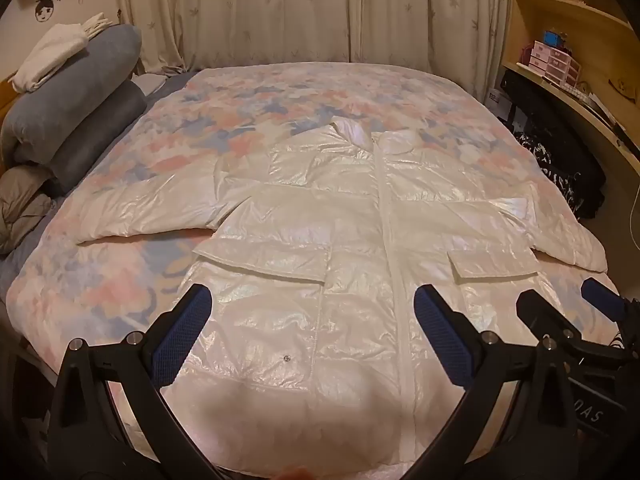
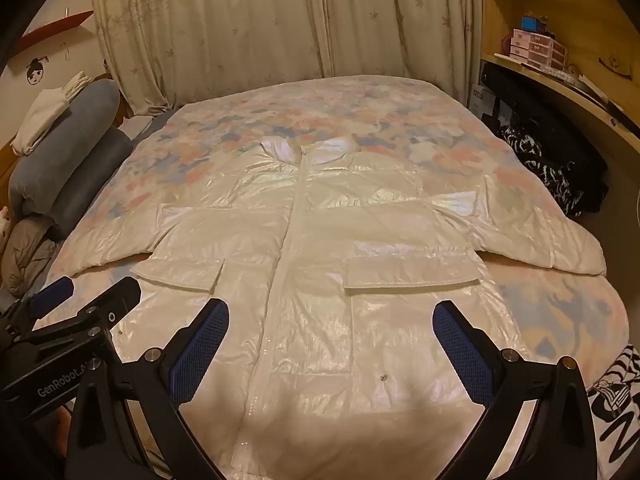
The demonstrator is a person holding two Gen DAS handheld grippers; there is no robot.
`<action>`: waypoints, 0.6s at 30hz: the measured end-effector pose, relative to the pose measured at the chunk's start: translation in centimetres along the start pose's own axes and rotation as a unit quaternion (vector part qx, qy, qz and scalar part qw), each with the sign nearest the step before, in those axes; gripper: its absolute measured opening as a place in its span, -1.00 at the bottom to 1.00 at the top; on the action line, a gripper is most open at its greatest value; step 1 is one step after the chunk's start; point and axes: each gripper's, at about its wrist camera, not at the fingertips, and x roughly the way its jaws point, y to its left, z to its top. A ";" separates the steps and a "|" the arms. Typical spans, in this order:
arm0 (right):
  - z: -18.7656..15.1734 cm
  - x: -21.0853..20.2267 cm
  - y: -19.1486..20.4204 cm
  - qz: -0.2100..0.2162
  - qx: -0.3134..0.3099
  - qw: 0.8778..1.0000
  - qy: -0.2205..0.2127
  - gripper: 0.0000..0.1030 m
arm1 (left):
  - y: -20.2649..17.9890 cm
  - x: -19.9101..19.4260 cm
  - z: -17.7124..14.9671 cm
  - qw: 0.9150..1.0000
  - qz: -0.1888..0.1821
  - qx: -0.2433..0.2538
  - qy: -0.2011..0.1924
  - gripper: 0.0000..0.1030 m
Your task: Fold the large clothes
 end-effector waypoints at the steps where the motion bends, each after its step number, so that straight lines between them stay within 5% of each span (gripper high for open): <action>1: 0.0 0.0 0.0 0.000 0.000 1.000 0.001 1.00 | -0.1 0.0 0.0 1.000 0.003 0.002 -0.002 0.93; 18: -0.3 0.2 -0.2 0.002 -0.002 1.000 0.003 1.00 | -0.5 -1.1 0.1 1.000 0.004 0.006 -0.003 0.89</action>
